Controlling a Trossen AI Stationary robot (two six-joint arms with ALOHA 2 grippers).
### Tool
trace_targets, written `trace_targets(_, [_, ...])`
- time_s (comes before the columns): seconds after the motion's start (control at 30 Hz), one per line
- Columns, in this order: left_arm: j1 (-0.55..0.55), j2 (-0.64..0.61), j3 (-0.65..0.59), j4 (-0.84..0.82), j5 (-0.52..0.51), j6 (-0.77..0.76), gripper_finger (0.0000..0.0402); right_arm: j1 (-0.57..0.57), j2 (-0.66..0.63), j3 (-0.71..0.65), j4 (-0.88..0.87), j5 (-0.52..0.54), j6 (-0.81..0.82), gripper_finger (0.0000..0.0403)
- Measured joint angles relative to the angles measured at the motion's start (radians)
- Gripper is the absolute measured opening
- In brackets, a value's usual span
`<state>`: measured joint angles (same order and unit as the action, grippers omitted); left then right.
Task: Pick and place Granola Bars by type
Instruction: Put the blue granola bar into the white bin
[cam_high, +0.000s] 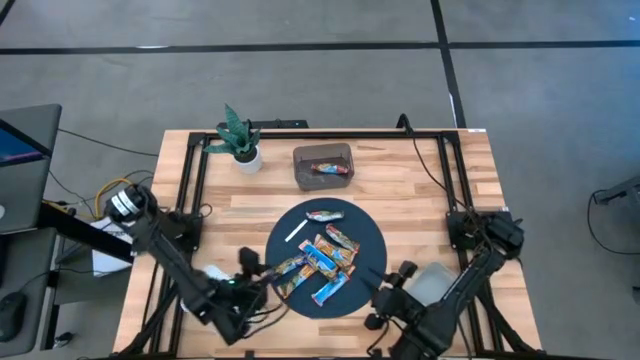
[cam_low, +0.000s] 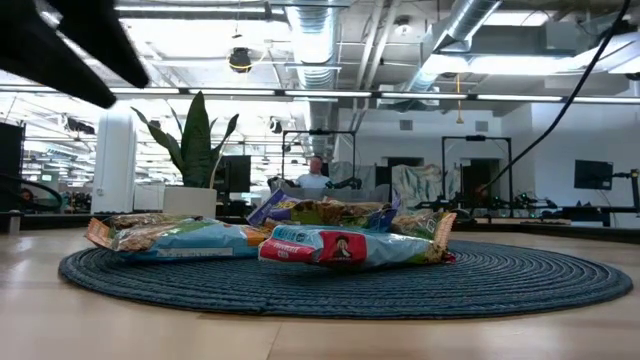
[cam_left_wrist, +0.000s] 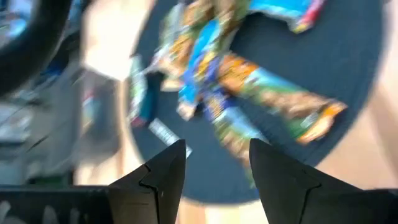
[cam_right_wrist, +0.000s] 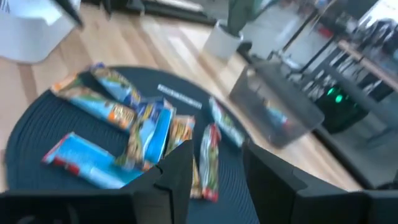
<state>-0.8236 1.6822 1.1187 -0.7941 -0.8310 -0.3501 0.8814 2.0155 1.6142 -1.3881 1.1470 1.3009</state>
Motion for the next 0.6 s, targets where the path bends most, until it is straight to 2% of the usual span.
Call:
trace_targets(0.13, [0.104, -0.003, 0.001, 0.185, 0.158, 0.277, 0.0173, -0.008, 0.0, 0.0, 0.017, 0.08, -0.05, 0.0134])
trace_targets(0.23, [0.202, 0.003, 0.001, 0.293, 0.325, 0.418, 0.0173, -0.007, 0.0, 0.0, 0.01, 0.089, -0.053, 0.0133])
trace_targets(0.33, [0.293, 0.005, 0.001, 0.376, 0.455, 0.509, 0.0173, 0.008, 0.0, 0.0, -0.002, 0.089, -0.055, 0.0132])
trace_targets(0.6, [0.467, 0.005, -0.02, 0.543, 0.715, 0.686, 0.0173, 0.047, 0.0, 0.0, -0.006, 0.089, -0.053, 0.0133])
